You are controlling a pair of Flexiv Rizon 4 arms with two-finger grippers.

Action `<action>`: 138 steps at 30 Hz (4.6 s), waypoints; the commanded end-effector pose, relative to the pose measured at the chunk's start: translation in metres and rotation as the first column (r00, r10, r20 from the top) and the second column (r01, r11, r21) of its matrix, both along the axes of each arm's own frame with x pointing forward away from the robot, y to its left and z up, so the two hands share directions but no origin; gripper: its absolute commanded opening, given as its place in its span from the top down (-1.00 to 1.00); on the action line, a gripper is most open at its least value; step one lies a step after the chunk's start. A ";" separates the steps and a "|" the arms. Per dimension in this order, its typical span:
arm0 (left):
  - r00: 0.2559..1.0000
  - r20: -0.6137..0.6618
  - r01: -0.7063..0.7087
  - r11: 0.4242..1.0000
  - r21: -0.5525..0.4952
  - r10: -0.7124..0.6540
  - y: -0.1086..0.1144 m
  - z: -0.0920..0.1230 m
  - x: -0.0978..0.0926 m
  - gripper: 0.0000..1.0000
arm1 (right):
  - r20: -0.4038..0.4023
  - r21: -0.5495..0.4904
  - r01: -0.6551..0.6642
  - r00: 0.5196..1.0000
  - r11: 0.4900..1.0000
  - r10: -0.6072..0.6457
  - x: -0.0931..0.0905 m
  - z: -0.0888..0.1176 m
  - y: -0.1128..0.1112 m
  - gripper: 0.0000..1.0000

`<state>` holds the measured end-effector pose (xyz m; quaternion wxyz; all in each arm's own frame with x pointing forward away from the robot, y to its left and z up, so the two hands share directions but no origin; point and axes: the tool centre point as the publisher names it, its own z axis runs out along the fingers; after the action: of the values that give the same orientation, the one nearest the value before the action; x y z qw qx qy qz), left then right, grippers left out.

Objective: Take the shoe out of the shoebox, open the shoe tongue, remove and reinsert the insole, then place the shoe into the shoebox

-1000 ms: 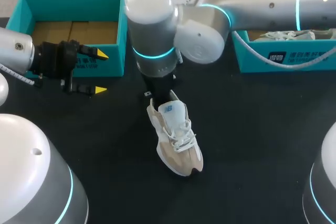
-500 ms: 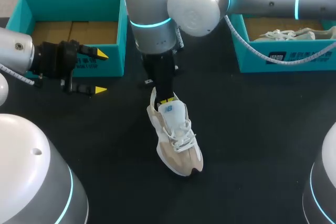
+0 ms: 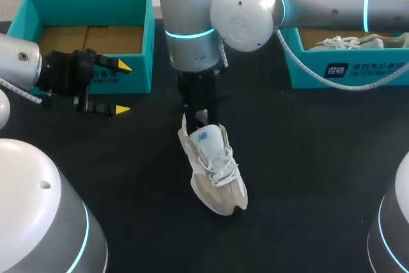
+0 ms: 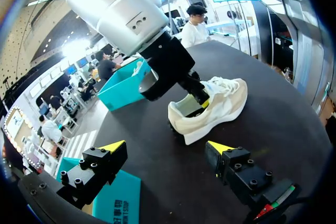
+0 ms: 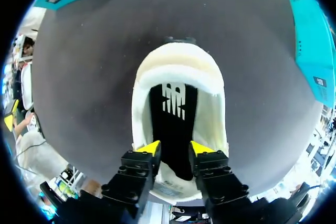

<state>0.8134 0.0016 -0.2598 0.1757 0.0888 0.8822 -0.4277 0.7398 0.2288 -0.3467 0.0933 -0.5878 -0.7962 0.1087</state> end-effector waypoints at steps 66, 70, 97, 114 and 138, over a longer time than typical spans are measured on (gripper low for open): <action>1.000 -0.001 0.001 1.000 0.004 -0.001 0.000 0.000 0.000 -1.00 | 0.045 -0.093 -0.068 0.996 0.993 0.072 -0.022 0.014 -0.022 0.74; 1.000 -0.001 0.001 1.000 0.004 -0.001 0.000 0.000 0.000 -1.00 | 0.049 -0.081 -0.081 0.995 0.993 0.085 -0.017 0.009 -0.022 0.62; 1.000 -0.001 0.001 1.000 0.004 -0.001 0.000 0.000 0.000 -1.00 | 0.223 -0.183 -0.879 0.398 0.440 0.890 0.071 0.063 -0.017 0.03; 1.000 -0.001 0.001 1.000 0.004 -0.001 0.000 0.000 0.000 -1.00 | 0.272 -0.165 -0.970 0.131 0.181 0.953 0.076 0.046 0.009 -0.15; 1.000 -0.001 0.001 1.000 0.004 -0.001 0.000 0.000 0.000 -1.00 | 0.239 -0.145 -0.988 -0.084 -0.050 0.967 0.104 -0.007 0.024 -0.24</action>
<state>0.8133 0.0017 -0.2597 0.1757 0.0888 0.8822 -0.4277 0.8407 0.2465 -0.3470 -0.1025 0.1646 -0.9807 0.0259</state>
